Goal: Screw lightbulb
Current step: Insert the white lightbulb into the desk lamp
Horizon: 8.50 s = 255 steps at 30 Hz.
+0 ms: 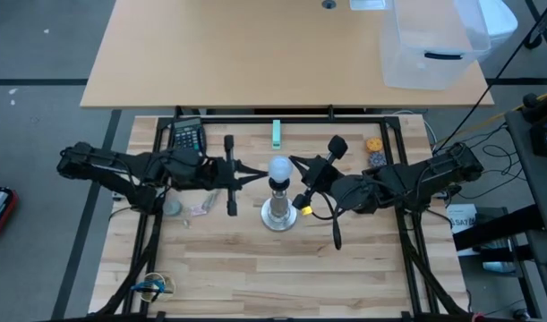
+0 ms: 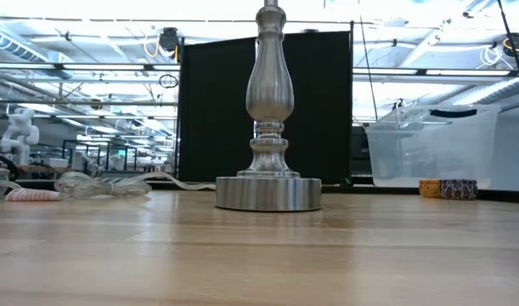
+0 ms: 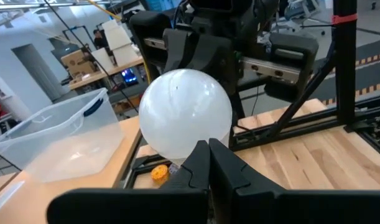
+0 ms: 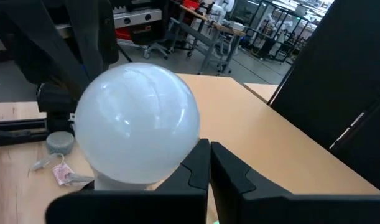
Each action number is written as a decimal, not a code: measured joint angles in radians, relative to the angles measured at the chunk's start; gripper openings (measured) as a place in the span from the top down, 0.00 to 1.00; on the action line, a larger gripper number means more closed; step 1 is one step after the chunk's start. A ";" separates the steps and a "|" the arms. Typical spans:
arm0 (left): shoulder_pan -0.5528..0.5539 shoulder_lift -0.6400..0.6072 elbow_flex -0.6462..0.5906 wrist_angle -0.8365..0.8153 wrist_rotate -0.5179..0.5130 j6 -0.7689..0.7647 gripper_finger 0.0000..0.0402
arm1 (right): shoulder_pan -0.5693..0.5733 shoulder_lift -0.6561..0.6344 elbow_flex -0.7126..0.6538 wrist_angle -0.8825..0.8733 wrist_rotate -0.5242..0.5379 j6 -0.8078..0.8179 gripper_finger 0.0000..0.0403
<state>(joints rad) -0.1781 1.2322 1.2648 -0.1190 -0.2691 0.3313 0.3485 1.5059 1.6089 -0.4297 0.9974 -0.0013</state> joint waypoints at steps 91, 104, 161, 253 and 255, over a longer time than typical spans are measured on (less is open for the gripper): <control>-0.041 -0.047 0.000 -0.073 -0.052 -0.039 1.00 | 0.041 0.030 0.000 -0.045 0.082 0.063 1.00; -0.019 -0.014 0.001 -0.034 0.001 -0.041 1.00 | 0.011 0.030 0.000 0.014 0.076 -0.011 1.00; 0.088 0.019 0.000 -0.021 0.024 -0.061 1.00 | 0.107 0.031 0.000 -0.014 0.062 0.035 1.00; 0.026 0.001 0.000 -0.012 -0.072 -0.052 1.00 | 0.113 0.032 0.000 -0.006 0.043 0.035 1.00; 0.037 0.007 0.000 -0.014 -0.070 -0.057 1.00 | 0.118 0.037 0.000 -0.011 0.044 0.035 1.00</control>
<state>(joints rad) -0.1415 1.2391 1.2652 -0.1332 -0.3387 0.2745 0.4661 1.5426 1.6086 -0.4407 1.0415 0.0338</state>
